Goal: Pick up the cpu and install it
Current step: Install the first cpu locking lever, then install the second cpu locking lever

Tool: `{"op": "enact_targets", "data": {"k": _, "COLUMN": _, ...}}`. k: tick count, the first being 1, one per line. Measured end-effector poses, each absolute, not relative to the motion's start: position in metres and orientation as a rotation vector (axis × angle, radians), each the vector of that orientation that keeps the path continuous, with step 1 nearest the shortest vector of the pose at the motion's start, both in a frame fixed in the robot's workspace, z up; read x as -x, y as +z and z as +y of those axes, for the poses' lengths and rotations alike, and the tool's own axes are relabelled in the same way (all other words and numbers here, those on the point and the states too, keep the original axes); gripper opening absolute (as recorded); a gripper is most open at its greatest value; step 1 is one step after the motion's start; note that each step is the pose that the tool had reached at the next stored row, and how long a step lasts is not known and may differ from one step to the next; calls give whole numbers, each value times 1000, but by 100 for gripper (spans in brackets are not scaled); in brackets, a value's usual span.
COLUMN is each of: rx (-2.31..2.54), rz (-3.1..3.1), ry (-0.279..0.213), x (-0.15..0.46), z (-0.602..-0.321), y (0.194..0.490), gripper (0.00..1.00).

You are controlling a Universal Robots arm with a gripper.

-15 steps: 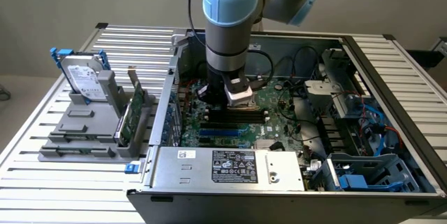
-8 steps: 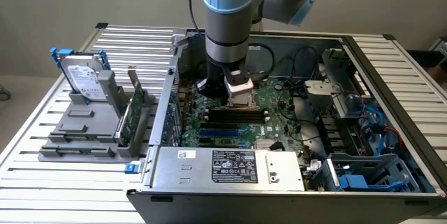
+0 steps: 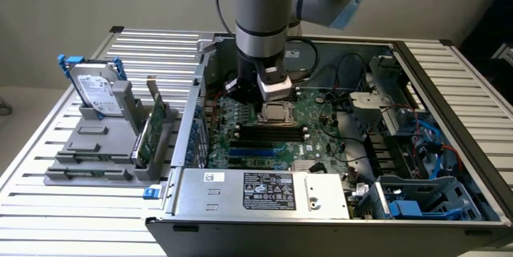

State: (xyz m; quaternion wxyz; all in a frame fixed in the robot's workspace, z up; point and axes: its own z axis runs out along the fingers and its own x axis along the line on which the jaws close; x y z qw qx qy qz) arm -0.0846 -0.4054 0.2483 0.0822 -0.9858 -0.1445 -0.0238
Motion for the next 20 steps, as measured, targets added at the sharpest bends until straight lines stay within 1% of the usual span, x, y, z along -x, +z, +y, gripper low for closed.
{"op": "enact_targets", "data": {"k": 3, "rx": 2946, "rz": -427, "ry": -72, "x": 84, "z": -402, "y": 258, "gripper": 11}}
{"op": "enact_targets", "data": {"k": 20, "rx": 2943, "rz": -446, "ry": -71, "x": 84, "z": -401, "y": 259, "gripper": 11}}
